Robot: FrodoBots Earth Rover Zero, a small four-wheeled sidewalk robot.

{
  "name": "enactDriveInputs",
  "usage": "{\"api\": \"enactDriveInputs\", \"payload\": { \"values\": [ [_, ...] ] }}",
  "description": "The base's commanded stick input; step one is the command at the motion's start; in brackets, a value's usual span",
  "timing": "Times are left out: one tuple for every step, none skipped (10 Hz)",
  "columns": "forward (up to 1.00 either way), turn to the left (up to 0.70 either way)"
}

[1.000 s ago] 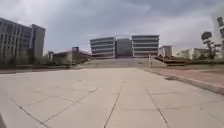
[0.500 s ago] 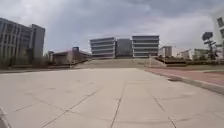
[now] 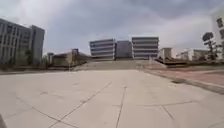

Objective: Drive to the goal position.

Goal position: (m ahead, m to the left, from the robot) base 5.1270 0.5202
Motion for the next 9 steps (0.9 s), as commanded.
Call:
{"api": "enactDriveInputs", "payload": {
  "values": [
    [0.7, 0.0],
    [0.7, 0.0],
    [0.7, 0.0],
    [0.7, 0.0],
    [0.7, 0.0],
    [0.7, 0.0],
    [0.7, 0.0],
    [0.7, 0.0],
    [0.7, 0.0]
  ]
}}
